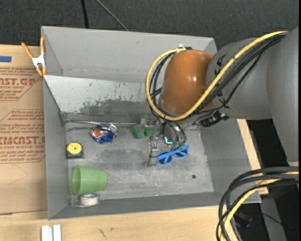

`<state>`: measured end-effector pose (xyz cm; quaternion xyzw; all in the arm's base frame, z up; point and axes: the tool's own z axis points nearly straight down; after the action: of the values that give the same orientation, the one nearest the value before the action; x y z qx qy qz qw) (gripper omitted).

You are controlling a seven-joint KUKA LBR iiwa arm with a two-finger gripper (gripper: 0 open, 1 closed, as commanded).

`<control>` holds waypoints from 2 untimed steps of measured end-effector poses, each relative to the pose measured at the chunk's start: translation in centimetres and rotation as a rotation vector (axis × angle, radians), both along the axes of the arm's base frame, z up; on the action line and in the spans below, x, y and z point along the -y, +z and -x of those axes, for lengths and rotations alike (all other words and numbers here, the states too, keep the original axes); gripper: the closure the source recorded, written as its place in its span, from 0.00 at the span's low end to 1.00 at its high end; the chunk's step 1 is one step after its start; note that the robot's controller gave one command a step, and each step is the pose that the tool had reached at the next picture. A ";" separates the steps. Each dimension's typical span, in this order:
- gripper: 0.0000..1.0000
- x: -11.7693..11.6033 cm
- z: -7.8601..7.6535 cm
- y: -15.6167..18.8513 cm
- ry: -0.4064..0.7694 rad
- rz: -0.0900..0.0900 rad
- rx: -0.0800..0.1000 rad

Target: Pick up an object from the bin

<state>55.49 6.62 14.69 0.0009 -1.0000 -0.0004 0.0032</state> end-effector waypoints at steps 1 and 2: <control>0.00 -13.0 -2.7 -4.5 0.031 -0.005 0.010; 0.00 -15.3 2.0 -6.0 0.108 0.005 0.028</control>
Offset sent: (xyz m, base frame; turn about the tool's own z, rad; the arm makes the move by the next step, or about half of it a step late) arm 0.0271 0.1239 -0.0443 -0.0236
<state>53.44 21.93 8.70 0.0548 -0.9984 0.0022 -0.0108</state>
